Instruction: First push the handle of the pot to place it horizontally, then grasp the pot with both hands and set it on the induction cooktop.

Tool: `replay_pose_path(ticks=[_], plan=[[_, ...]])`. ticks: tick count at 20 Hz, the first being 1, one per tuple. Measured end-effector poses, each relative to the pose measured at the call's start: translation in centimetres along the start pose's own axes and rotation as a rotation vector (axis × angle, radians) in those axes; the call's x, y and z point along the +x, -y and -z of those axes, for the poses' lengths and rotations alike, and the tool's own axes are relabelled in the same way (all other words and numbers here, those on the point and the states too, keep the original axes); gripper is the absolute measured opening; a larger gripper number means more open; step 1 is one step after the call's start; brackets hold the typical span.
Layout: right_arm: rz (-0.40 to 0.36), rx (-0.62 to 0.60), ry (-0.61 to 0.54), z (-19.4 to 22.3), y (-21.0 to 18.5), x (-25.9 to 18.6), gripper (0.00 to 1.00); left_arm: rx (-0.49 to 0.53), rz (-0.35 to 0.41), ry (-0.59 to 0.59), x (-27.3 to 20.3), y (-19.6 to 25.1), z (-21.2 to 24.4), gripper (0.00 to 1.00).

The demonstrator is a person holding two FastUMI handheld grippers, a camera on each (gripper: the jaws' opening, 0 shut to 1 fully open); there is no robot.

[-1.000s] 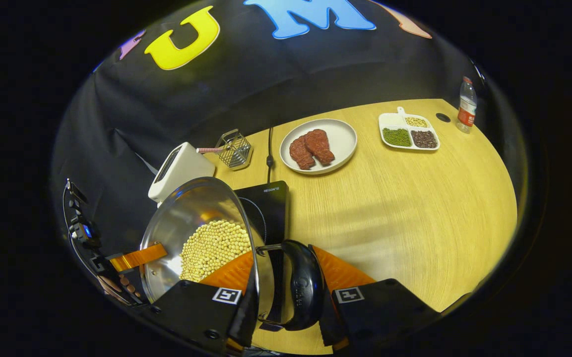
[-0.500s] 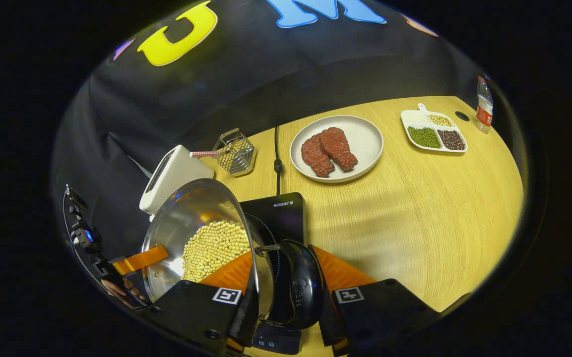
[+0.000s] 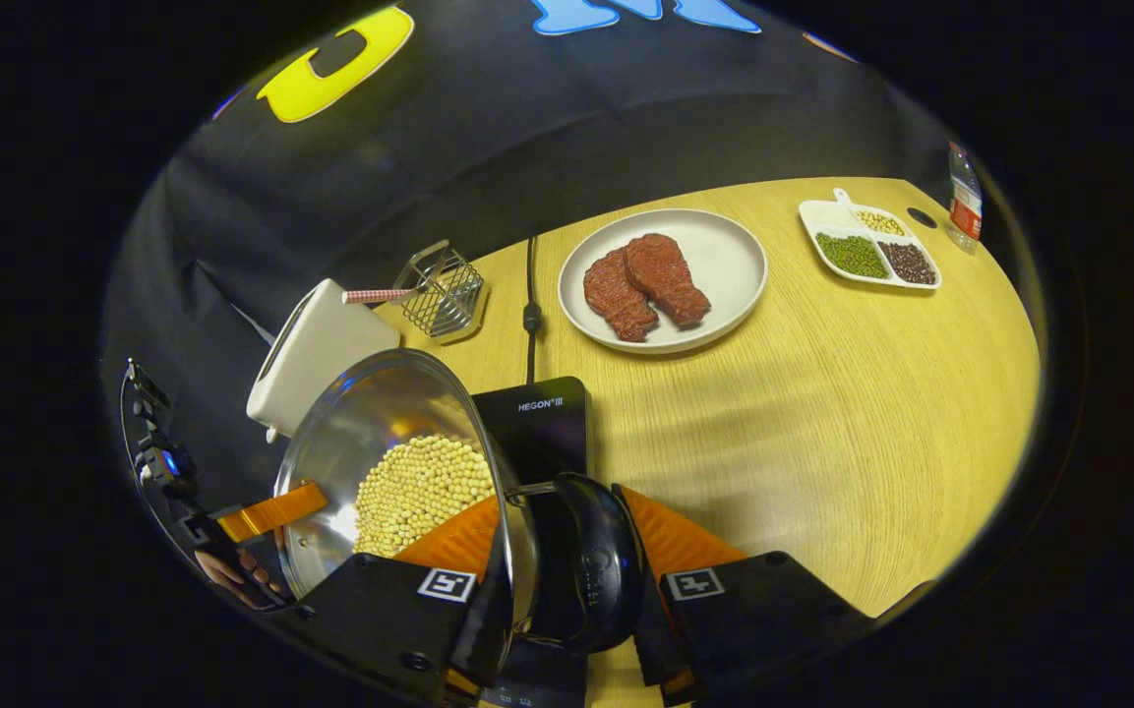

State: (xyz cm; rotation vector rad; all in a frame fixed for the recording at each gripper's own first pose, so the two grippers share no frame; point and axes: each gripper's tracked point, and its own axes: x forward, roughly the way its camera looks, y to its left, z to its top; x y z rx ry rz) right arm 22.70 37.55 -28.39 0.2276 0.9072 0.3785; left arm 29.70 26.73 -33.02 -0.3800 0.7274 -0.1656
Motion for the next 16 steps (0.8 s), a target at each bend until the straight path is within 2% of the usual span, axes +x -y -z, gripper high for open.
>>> replay_pose_path(ticks=[1,2,5,6,9,10,11,12,13,14,16], plan=[[0.000,0.000,0.004,0.07,0.09,0.18,0.53,0.007,-0.001,0.011,-0.15,-0.06,-0.19,0.50],[-0.007,-0.006,0.005,0.04,0.16,0.32,0.53,-0.001,0.001,0.015,-0.27,0.03,-0.08,0.54],[-0.009,-0.007,0.013,-0.08,0.12,0.37,0.57,-0.016,0.005,0.024,-0.16,-0.02,-0.21,0.47],[-0.007,-0.007,0.013,-0.05,0.18,0.32,0.58,-0.013,0.002,0.019,-0.21,-0.09,-0.18,0.51],[-0.004,-0.008,0.008,0.02,0.20,0.27,0.58,-0.008,0.003,0.004,-0.19,-0.06,-0.05,0.51],[0.002,-0.006,-0.001,0.17,0.26,0.23,0.58,-0.010,0.006,0.008,-0.18,-0.01,-0.09,0.55],[0.007,-0.005,-0.008,0.34,0.28,0.18,0.55,-0.009,0.010,0.011,-0.14,0.03,-0.19,0.55],[0.010,-0.008,-0.010,0.37,0.33,0.19,0.59,-0.008,0.008,0.008,-0.23,-0.03,-0.10,0.55],[0.013,-0.012,-0.007,0.35,0.33,0.17,0.56,-0.007,0.006,0.007,-0.26,-0.02,-0.10,0.48],[0.016,-0.015,-0.005,0.33,0.37,0.08,0.60,-0.011,0.002,0.006,-0.25,-0.08,-0.03,0.48],[0.009,-0.017,-0.009,0.47,0.16,-0.27,0.57,-0.018,-0.017,0.007,-0.40,-0.11,-0.01,0.50]])
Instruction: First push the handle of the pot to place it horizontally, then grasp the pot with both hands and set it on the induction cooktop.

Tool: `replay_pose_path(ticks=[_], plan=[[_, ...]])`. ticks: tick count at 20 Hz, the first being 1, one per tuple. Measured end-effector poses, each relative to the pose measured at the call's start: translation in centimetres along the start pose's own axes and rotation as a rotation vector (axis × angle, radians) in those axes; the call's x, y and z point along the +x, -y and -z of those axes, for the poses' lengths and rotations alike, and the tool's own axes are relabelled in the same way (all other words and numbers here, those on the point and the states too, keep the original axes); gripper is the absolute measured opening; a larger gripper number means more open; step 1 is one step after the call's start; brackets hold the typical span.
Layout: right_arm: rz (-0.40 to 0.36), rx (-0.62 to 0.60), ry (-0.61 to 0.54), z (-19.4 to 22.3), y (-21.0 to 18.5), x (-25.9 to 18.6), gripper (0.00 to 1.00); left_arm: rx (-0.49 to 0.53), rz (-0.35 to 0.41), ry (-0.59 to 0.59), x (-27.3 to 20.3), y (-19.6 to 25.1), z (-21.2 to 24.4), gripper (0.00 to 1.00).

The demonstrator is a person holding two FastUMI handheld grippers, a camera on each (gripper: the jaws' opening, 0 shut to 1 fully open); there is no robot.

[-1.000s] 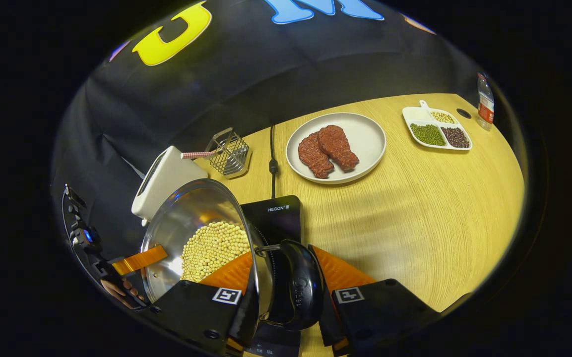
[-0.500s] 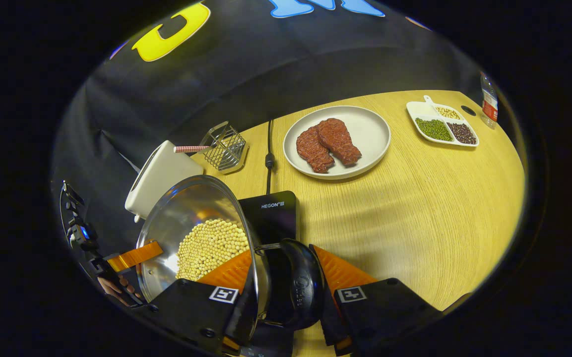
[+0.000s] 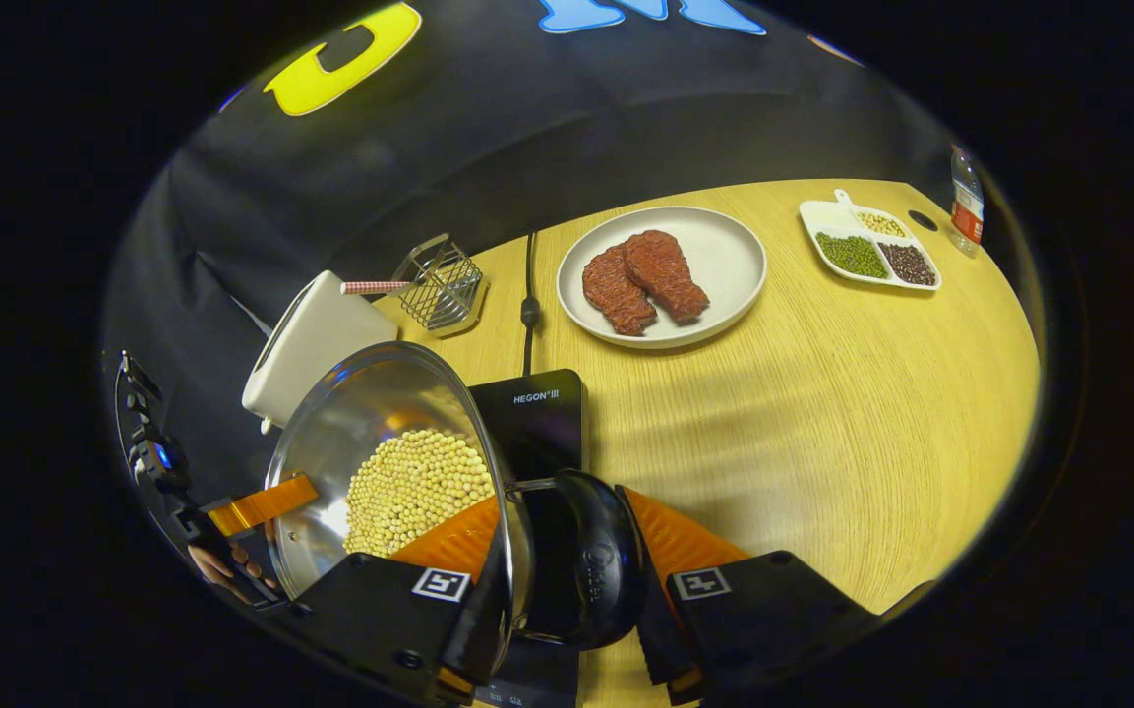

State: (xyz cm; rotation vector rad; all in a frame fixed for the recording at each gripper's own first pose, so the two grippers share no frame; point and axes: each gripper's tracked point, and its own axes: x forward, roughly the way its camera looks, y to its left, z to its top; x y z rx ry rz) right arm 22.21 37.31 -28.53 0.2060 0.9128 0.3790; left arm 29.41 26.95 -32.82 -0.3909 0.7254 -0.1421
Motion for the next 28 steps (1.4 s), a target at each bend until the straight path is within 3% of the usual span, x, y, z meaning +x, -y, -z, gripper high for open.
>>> replay_pose_path(ticks=[1,2,3,4,5,6,9,10,11,12,13,16,17,25,27,28], plan=[[0.002,-0.006,0.005,-0.1,0.1,-0.4,0.55,0.019,-0.038,-0.003,-0.1,-0.5,0.1,0.56],[-0.002,-0.013,0.011,-0.3,0.1,-0.7,0.58,0.055,-0.080,-0.003,-0.3,-1.1,0.0,0.51],[0.001,-0.023,0.022,-0.3,0.3,-1.3,0.76,0.098,-0.108,0.008,-0.5,-1.4,-0.2,0.68],[0.008,-0.032,0.033,-0.8,0.6,-1.7,0.94,0.133,-0.126,0.021,-1.1,-1.1,-0.7,0.76],[0.006,-0.039,0.042,-0.9,0.8,-2.4,0.93,0.154,-0.132,0.041,-1.5,-0.6,-1.3,0.84],[0.006,-0.045,0.050,-1.1,1.0,-3.1,0.98,0.164,-0.134,0.063,-2.2,0.1,-1.8,0.84],[0.007,-0.067,0.089,-1.7,1.8,-5.8,0.98,0.231,-0.192,0.136,-4.8,0.8,-3.6,0.84],[0.004,-0.078,0.110,-2.0,2.0,-6.9,0.98,0.252,-0.210,0.174,-6.1,1.1,-4.8,0.79],[0.019,-0.094,0.139,-2.4,2.5,-8.2,0.98,0.268,-0.221,0.216,-7.3,1.7,-5.7,0.84],[0.031,-0.114,0.179,-3.1,3.1,-9.5,0.99,0.279,-0.235,0.258,-8.7,2.2,-6.5,0.80],[0.044,-0.134,0.220,-3.7,3.8,-10.9,0.98,0.274,-0.244,0.296,-10.0,3.0,-7.3,0.83],[0.072,-0.153,0.318,-5.3,6.1,-14.8,0.98,0.240,-0.182,0.401,-13.1,7.8,-8.4,0.80],[0.076,-0.151,0.337,-5.6,6.9,-16.0,0.98,0.235,-0.173,0.426,-14.0,9.1,-8.4,0.83],[0.149,-0.205,0.506,-7.6,14.0,-25.4,0.97,0.192,-0.157,0.512,-18.0,21.0,-6.4,0.83],[0.172,-0.246,0.584,-8.3,15.3,-28.3,0.97,0.222,-0.178,0.525,-18.0,23.6,-5.6,0.79],[0.181,-0.259,0.626,-8.7,15.9,-29.8,0.97,0.261,-0.167,0.550,-18.7,25.7,-5.4,0.83]])
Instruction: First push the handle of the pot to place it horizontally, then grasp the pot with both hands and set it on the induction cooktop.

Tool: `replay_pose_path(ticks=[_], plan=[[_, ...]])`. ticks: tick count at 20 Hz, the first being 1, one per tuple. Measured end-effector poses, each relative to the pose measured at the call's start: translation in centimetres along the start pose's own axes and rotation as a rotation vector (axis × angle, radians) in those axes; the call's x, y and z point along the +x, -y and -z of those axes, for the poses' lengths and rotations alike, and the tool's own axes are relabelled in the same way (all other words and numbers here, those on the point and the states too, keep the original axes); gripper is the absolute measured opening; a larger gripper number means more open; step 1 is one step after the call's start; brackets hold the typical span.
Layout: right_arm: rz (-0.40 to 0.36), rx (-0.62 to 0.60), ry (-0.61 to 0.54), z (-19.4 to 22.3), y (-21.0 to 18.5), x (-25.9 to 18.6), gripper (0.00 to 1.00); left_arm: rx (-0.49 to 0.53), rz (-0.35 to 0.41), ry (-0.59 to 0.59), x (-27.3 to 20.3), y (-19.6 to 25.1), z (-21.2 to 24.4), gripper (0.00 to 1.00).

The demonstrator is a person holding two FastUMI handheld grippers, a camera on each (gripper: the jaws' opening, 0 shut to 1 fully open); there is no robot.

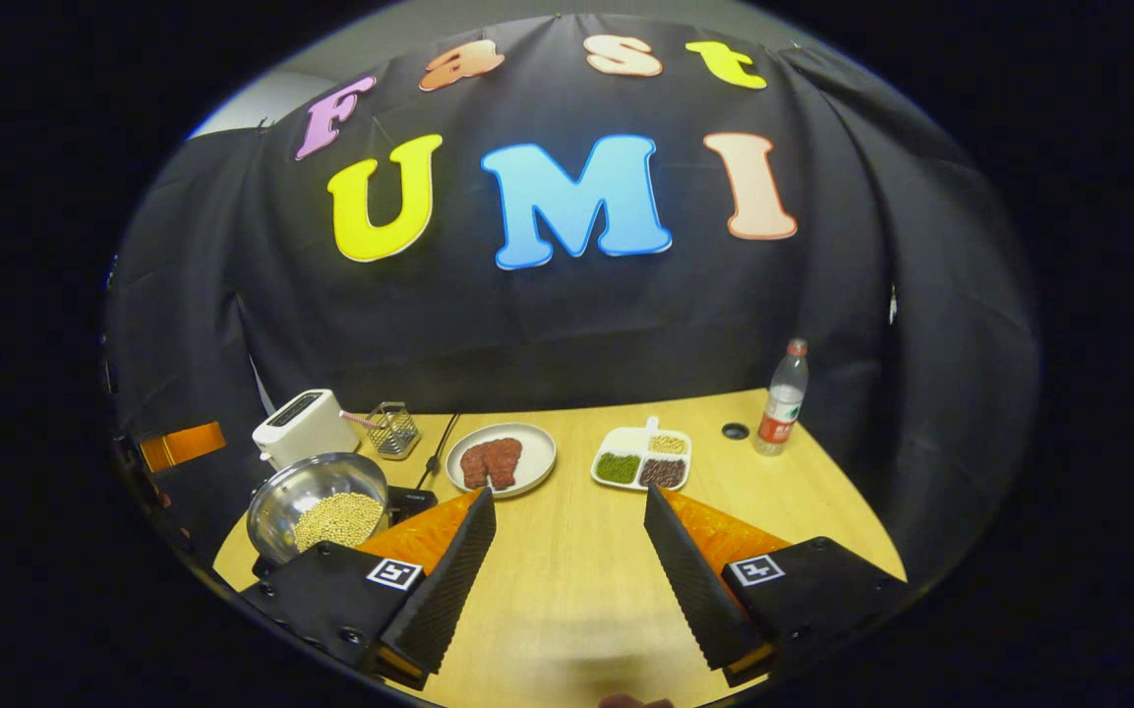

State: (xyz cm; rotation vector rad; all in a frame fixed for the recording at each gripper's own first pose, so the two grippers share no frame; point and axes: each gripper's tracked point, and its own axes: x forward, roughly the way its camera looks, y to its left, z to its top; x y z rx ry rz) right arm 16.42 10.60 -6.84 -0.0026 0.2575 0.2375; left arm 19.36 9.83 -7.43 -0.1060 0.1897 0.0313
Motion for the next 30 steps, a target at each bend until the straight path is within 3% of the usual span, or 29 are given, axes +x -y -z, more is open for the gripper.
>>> replay_pose_path(ticks=[1,2,3,4,5,10,13,16,17,18,20,21,24,26,29,30], plan=[[0.011,-0.007,0.037,-0.6,0.6,-1.1,0.97,0.023,0.015,0.036,-0.9,1.8,-1.0,0.79],[0.021,-0.007,0.075,-1.5,1.5,-2.0,0.97,0.036,0.027,0.075,-1.8,3.6,-2.1,0.88],[0.029,-0.001,0.111,-2.6,2.4,-3.1,0.97,0.041,0.038,0.114,-2.8,5.3,-3.2,0.87],[0.033,0.004,0.143,-3.6,3.2,-4.0,0.97,0.039,0.039,0.150,-4.0,6.6,-4.3,0.79],[0.039,0.008,0.170,-4.5,4.0,-5.2,0.97,0.039,0.039,0.182,-5.1,7.9,-5.2,0.83],[0.066,-0.035,0.330,-8.6,7.8,-9.9,0.96,0.009,0.032,0.282,-10.1,12.8,-7.6,0.79],[0.037,-0.037,0.339,-8.7,9.5,-12.3,0.97,-0.024,-0.005,0.326,-12.8,14.2,-7.8,0.79],[0.024,-0.021,0.378,-9.1,11.3,-14.8,0.97,-0.020,-0.093,0.373,-15.9,14.5,-7.6,0.79],[0.027,-0.021,0.393,-8.8,11.9,-15.4,0.96,-0.013,-0.127,0.387,-16.9,14.6,-7.4,0.88],[0.028,-0.024,0.394,-8.3,12.2,-15.9,0.96,-0.009,-0.148,0.387,-17.8,15.1,-6.9,0.78],[0.021,-0.042,0.364,-6.2,12.6,-16.8,0.96,0.004,-0.174,0.369,-19.7,16.1,-5.7,0.83],[0.019,-0.049,0.342,-5.2,12.7,-17.2,0.96,0.008,-0.189,0.360,-20.3,16.4,-5.0,0.79],[0.014,-0.042,0.305,-3.1,12.4,-18.3,0.97,0.011,-0.223,0.306,-21.5,17.2,-2.3,0.79],[0.015,-0.063,0.294,-2.3,12.0,-18.5,0.97,0.000,-0.202,0.268,-21.6,18.1,-0.6,0.83],[0.037,-0.077,0.297,-2.2,11.5,-18.4,0.97,-0.019,-0.137,0.230,-21.5,18.9,0.7,0.79],[0.044,-0.072,0.297,-2.1,11.2,-18.4,0.97,-0.030,-0.120,0.228,-21.5,18.7,0.7,0.83]])
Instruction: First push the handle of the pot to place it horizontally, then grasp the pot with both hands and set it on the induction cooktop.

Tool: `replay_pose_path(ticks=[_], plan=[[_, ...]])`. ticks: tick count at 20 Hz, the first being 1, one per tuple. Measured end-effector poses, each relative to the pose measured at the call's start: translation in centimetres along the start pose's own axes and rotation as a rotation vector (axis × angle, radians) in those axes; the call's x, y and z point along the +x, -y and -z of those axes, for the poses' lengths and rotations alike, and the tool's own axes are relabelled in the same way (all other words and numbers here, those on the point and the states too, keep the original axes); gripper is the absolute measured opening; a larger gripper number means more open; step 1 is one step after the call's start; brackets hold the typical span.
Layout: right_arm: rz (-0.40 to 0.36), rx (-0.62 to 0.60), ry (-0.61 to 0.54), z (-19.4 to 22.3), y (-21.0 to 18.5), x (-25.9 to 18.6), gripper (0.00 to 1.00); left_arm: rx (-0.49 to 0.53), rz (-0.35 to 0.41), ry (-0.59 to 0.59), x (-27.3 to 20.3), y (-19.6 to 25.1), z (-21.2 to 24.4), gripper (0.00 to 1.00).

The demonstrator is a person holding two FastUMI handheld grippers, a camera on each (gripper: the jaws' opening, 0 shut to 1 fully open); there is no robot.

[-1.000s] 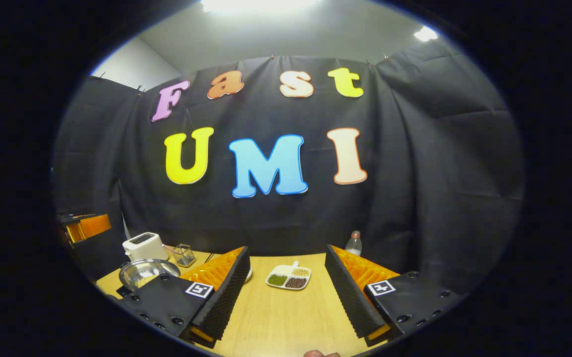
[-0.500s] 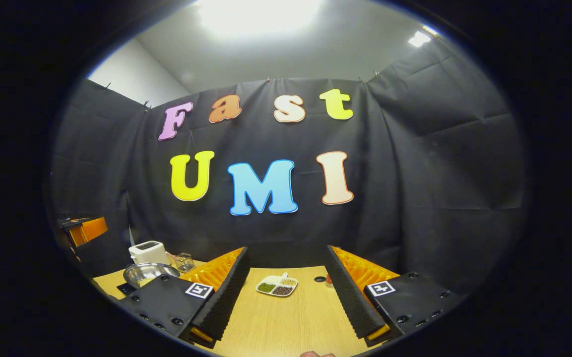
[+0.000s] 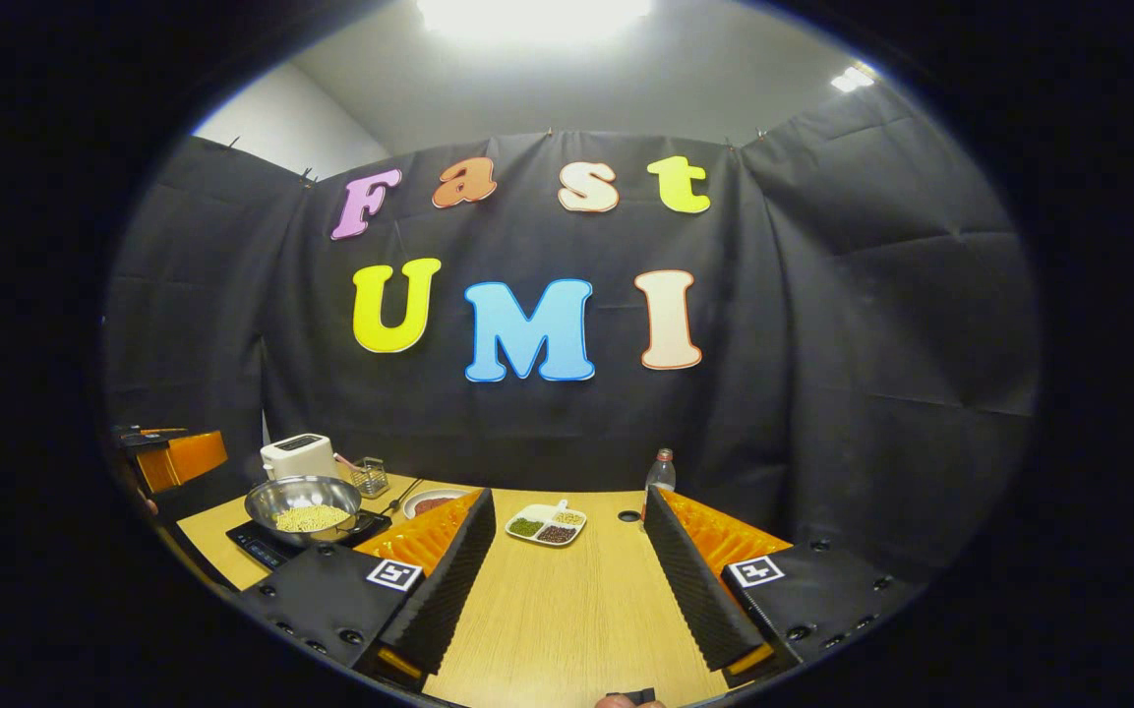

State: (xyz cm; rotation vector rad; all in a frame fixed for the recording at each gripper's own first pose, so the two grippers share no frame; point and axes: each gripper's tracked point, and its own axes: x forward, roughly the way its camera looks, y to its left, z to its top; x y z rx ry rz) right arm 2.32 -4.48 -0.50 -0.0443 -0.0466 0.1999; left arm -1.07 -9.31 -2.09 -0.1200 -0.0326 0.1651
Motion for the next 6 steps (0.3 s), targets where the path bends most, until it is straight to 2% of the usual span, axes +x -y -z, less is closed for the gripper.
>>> replay_pose_path(ticks=[1,2,3,6], plan=[[0.009,0.003,-0.003,0.1,-0.3,0.1,0.97,-0.014,0.014,0.005,0.2,-0.2,-0.3,0.79],[0.015,0.002,-0.014,0.4,-0.7,0.2,0.97,-0.021,0.018,0.006,0.5,-0.6,-0.5,0.79],[0.023,-0.004,-0.027,0.8,-1.1,0.0,0.97,-0.025,0.021,0.009,0.8,-1.2,-0.8,0.83],[0.053,-0.027,-0.034,0.9,-1.9,0.0,0.96,-0.018,0.035,0.027,1.7,-3.0,-1.6,0.79]])
